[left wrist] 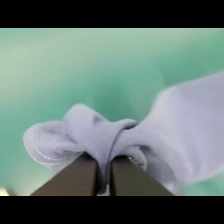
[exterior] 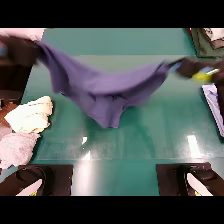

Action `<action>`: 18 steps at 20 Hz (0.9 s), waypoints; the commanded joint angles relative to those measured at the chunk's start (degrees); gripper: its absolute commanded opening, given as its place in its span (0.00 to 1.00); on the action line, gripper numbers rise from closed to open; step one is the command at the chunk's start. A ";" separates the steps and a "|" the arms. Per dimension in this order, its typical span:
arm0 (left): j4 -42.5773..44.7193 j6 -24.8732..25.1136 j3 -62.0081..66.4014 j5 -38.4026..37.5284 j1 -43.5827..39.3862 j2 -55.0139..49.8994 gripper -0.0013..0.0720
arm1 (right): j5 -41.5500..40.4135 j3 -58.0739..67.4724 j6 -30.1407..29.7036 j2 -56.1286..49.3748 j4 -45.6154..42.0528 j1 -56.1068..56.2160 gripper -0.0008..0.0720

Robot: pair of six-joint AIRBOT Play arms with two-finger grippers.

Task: Fold the shirts.

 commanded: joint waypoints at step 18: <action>-6.19 1.18 -0.79 1.01 0.44 2.51 0.06 | 38.03 44.54 3.32 -13.16 0.07 -35.65 0.03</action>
